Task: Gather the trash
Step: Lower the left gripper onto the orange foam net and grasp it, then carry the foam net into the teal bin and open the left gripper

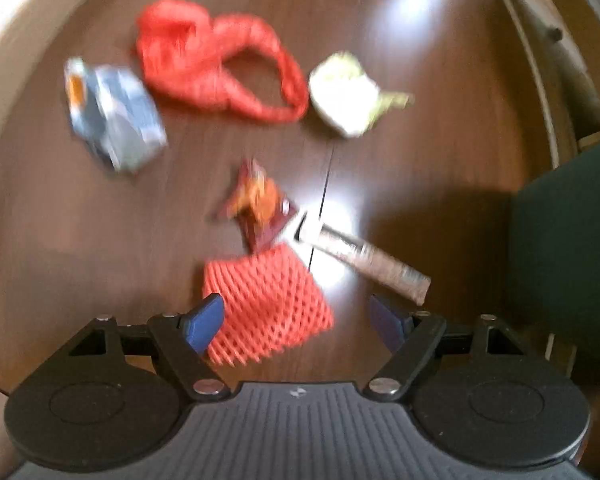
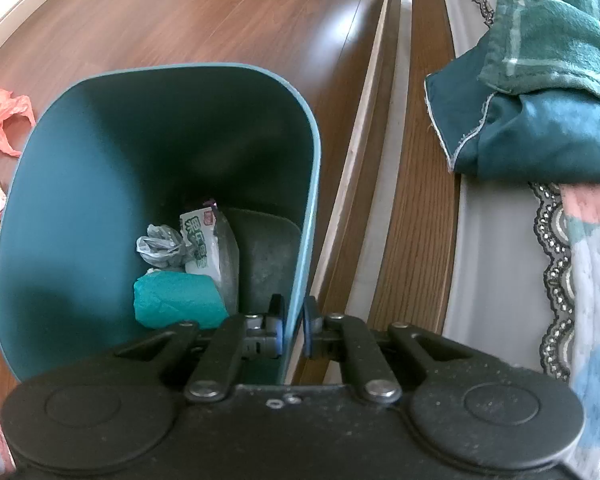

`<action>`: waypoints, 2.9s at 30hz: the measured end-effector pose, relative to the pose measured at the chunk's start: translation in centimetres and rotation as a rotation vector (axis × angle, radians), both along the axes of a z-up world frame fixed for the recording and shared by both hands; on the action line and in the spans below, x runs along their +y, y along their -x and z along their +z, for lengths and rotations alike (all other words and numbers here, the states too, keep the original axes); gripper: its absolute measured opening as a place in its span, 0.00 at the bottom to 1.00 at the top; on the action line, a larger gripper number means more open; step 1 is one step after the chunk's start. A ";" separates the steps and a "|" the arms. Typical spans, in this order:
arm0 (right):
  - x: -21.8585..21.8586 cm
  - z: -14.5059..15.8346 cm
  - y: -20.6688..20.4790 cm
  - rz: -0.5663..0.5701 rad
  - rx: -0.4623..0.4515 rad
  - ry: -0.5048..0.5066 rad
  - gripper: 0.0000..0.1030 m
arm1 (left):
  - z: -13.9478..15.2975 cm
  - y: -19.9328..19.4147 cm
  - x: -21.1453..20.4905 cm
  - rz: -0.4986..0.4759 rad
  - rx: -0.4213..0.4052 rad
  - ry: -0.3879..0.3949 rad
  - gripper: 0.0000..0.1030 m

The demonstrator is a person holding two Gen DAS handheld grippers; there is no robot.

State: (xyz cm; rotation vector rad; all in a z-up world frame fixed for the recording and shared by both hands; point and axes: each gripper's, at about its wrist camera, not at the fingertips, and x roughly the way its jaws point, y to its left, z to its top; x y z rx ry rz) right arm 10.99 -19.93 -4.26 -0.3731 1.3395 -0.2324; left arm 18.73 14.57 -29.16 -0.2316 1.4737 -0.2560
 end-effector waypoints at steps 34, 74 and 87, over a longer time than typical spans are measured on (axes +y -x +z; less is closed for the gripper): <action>0.2 -0.1 0.0 0.014 -0.014 0.020 0.09 | -3.2 0.5 2.2 0.139 -0.010 0.033 0.84; 0.4 0.0 0.2 0.019 -0.026 0.027 0.09 | 9.8 -0.4 -6.7 -0.169 -0.319 0.073 0.23; 1.2 0.1 0.5 0.043 -0.038 0.039 0.09 | 19.7 -0.3 -19.6 -0.536 -0.484 0.220 0.23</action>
